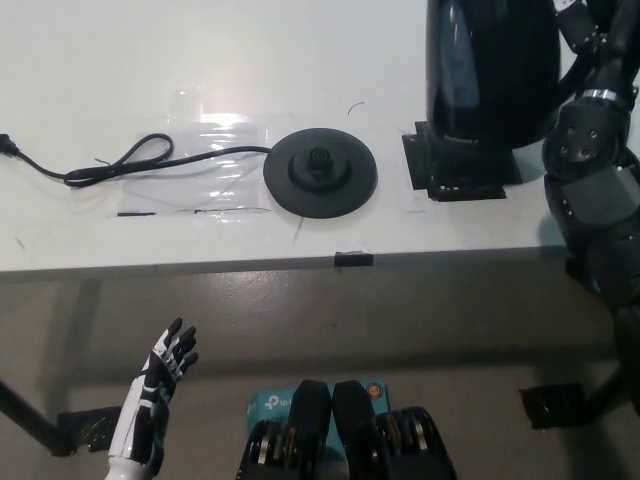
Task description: Use the right hand to grab the handle of the kettle from the base and place it on the right side
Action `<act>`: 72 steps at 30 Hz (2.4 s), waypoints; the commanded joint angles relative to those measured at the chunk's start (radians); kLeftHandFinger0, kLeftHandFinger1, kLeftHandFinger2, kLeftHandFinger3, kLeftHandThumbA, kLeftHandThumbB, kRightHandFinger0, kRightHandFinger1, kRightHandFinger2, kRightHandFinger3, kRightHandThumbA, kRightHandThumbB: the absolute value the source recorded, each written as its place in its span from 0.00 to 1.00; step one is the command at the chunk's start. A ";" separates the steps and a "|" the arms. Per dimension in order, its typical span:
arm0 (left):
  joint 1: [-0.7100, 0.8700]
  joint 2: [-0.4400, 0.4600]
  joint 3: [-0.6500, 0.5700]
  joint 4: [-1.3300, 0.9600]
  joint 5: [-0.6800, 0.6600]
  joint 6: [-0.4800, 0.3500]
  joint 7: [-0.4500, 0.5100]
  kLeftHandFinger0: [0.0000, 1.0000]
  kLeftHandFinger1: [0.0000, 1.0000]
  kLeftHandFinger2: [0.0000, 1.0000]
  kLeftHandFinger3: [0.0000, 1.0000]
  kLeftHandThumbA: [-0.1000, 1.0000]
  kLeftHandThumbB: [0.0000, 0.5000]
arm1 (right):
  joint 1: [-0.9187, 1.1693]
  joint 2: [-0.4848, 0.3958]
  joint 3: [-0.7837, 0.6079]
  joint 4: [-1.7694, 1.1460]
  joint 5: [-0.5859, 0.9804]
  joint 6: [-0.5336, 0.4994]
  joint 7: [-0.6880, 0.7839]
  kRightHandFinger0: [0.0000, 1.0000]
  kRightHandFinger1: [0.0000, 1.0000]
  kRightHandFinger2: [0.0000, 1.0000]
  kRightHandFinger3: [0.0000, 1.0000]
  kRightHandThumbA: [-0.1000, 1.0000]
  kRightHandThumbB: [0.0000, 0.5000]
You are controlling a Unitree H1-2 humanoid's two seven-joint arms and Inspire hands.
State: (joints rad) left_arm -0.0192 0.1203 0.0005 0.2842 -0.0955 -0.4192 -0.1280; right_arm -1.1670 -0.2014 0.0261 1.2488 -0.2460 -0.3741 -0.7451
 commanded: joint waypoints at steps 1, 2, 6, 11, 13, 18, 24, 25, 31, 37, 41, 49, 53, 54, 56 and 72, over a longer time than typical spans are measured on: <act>0.001 0.008 0.001 -0.018 -0.001 -0.039 -0.013 1.00 1.00 1.00 1.00 1.00 0.98 | -0.037 0.002 0.030 -0.027 -0.007 -0.096 -0.082 0.00 0.03 0.53 0.55 0.00 0.09; 0.002 0.008 0.001 -0.022 0.002 -0.036 -0.012 1.00 1.00 1.00 1.00 1.00 1.00 | -0.022 0.001 0.049 -0.026 -0.018 -0.096 -0.094 0.00 0.03 0.55 0.54 0.00 0.09; 0.002 0.012 0.004 -0.026 -0.001 -0.030 -0.012 1.00 1.00 1.00 1.00 1.00 0.99 | 0.029 -0.005 0.108 -0.022 -0.033 -0.096 -0.108 0.00 0.05 0.57 0.60 0.00 0.08; 0.006 0.013 0.006 -0.030 -0.004 -0.025 -0.012 1.00 1.00 1.00 1.00 1.00 1.00 | 0.091 -0.024 0.145 -0.013 -0.026 -0.096 -0.121 0.00 0.11 0.60 0.63 0.00 0.05; 0.008 0.013 0.006 -0.033 -0.004 -0.021 -0.012 1.00 1.00 1.00 1.00 1.00 1.00 | 0.105 -0.030 0.143 -0.006 -0.013 -0.096 -0.112 0.00 0.12 0.60 0.64 0.00 0.05; -0.001 0.010 0.011 -0.020 -0.006 -0.026 -0.007 1.00 1.00 1.00 1.00 1.00 1.00 | 0.143 -0.054 0.166 -0.022 -0.018 -0.096 -0.132 0.00 0.13 0.60 0.67 0.00 0.07; 0.002 0.009 0.013 -0.023 -0.009 -0.019 -0.007 1.00 1.00 1.00 1.00 1.00 1.00 | 0.184 -0.086 0.209 -0.037 -0.031 -0.096 -0.182 0.07 0.28 0.74 0.76 0.00 0.18; 0.003 0.009 0.014 -0.023 -0.012 -0.019 -0.009 1.00 1.00 1.00 1.00 1.00 1.00 | 0.199 -0.091 0.193 -0.069 0.007 -0.096 -0.114 0.40 0.68 1.00 1.00 0.19 0.44; -0.001 0.009 0.018 -0.013 -0.019 -0.027 -0.010 1.00 1.00 1.00 1.00 1.00 1.00 | 0.236 -0.126 0.148 -0.186 0.139 -0.096 0.317 1.00 1.00 1.00 1.00 0.74 1.00; -0.005 0.011 0.014 -0.001 -0.019 -0.035 -0.017 1.00 1.00 1.00 1.00 1.00 1.00 | 0.266 -0.155 0.110 -0.298 0.275 -0.096 0.571 1.00 1.00 1.00 1.00 0.85 1.00; -0.005 0.012 0.013 -0.009 -0.015 -0.033 -0.016 1.00 1.00 1.00 1.00 1.00 1.00 | 0.290 -0.160 0.094 -0.380 0.337 -0.059 0.634 1.00 1.00 1.00 1.00 0.87 1.00; -0.022 0.011 0.016 -0.023 -0.009 -0.007 -0.007 1.00 1.00 1.00 1.00 1.00 1.00 | 0.338 -0.162 0.045 -0.549 0.460 -0.035 0.715 1.00 1.00 1.00 1.00 0.89 1.00; -0.029 0.013 0.017 -0.023 -0.013 0.001 -0.008 1.00 1.00 1.00 1.00 1.00 1.00 | 0.373 -0.159 0.017 -0.635 0.505 -0.020 0.733 1.00 1.00 1.00 1.00 0.95 1.00; -0.030 0.015 0.017 -0.020 -0.015 0.000 -0.011 1.00 1.00 1.00 1.00 1.00 1.00 | 0.390 -0.158 0.007 -0.669 0.522 -0.023 0.734 1.00 1.00 1.00 1.00 0.96 1.00; -0.032 0.018 0.015 -0.018 -0.011 -0.003 -0.013 1.00 1.00 1.00 1.00 1.00 1.00 | 0.415 -0.152 -0.011 -0.716 0.536 -0.024 0.729 1.00 1.00 1.00 1.00 0.99 1.00; -0.028 0.019 0.009 -0.014 -0.007 -0.010 -0.017 1.00 1.00 1.00 1.00 1.00 1.00 | 0.619 -0.105 -0.122 -1.119 0.494 0.003 0.671 1.00 1.00 1.00 1.00 1.00 1.00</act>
State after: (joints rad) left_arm -0.0348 0.1239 0.0057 0.2911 -0.0946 -0.4101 -0.1279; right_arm -0.5453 -0.3000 -0.0670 0.2122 0.2180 -0.3935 -0.1114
